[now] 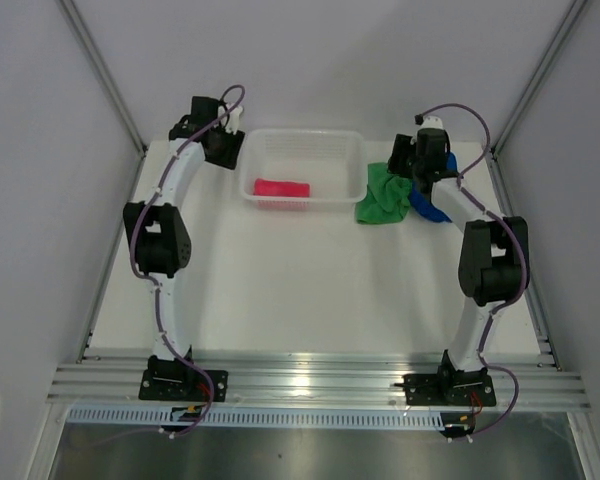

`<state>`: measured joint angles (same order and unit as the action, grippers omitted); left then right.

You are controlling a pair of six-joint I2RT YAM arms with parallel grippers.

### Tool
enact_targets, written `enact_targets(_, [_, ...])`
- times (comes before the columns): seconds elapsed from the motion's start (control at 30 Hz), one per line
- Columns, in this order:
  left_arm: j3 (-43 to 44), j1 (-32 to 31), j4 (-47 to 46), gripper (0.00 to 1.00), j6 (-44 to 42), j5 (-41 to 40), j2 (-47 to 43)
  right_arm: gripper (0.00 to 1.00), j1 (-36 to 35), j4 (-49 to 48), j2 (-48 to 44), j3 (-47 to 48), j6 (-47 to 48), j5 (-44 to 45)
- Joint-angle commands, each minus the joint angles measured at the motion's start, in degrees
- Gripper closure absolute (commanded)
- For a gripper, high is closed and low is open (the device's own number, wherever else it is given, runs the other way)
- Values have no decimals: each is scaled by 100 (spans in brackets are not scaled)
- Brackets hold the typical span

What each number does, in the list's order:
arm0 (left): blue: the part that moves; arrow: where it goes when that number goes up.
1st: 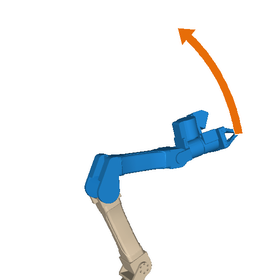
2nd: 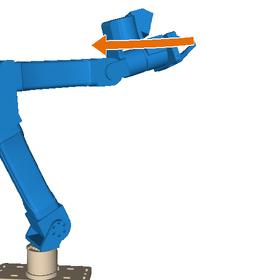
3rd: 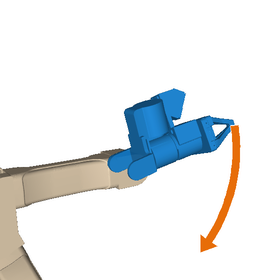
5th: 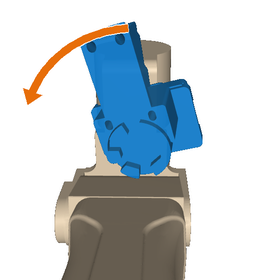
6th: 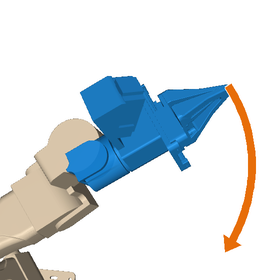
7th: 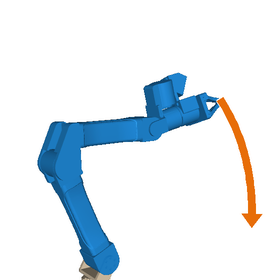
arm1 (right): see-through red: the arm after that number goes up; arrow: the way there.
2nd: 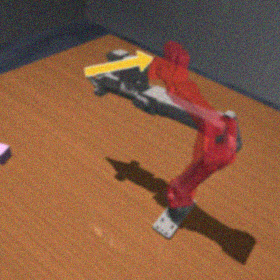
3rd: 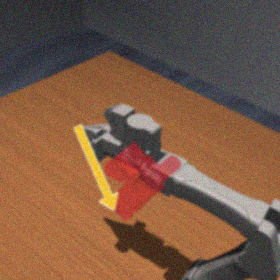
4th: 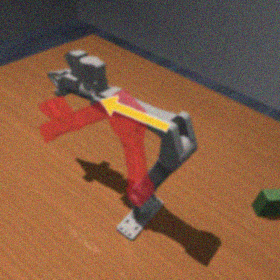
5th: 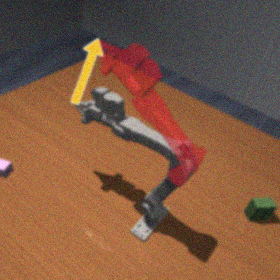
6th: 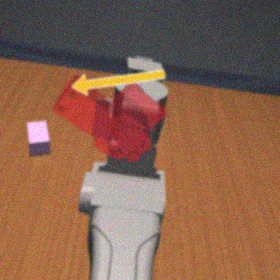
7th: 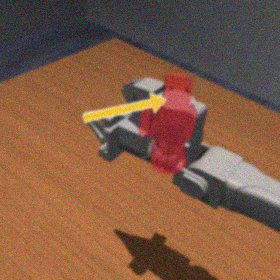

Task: Roll the towels
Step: Grab a towel with the right arm

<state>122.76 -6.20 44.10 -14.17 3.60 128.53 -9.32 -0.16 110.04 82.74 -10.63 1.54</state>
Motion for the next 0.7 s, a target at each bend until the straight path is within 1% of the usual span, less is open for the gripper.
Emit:
enact_targets(0.0, [108,31,-262,40,-156,28,-882,36,159,242,472,628,167,-444])
enact_targets(0.07, [90,31,-200,39,-182,-17,-1049,34,150,420,728,935,333,-566])
enact_targets(0.2, [38,31,28,39,-261,-174,-1233,33,141,561,1124,1156,360,-822])
enact_targets(0.33, [-112,31,90,39,-331,-228,-1444,34,124,780,1423,1183,273,-770])
enact_targets(0.37, [-138,31,134,39,-323,-219,-1480,37,124,825,1459,1192,255,-769])
enact_targets(0.43, [-173,31,169,39,-314,-202,-1567,47,115,877,1494,1201,264,-734])
enact_targets(0.47, [-208,31,213,39,-314,-193,-1594,64,106,895,1485,1201,255,-699])
enact_targets(0.53, [-261,31,248,39,-305,-158,-1682,79,115,913,1415,1218,237,-708])
enact_targets(0.57, [-270,22,309,39,-297,-140,-1708,94,124,922,1276,1227,228,-690])
enact_targets(0.6, [-279,31,345,39,-288,-114,-1761,100,141,922,1187,1236,263,-699])
enact_targets(0.67, [-270,31,406,39,-279,9,-1814,100,150,904,846,1227,281,-603])
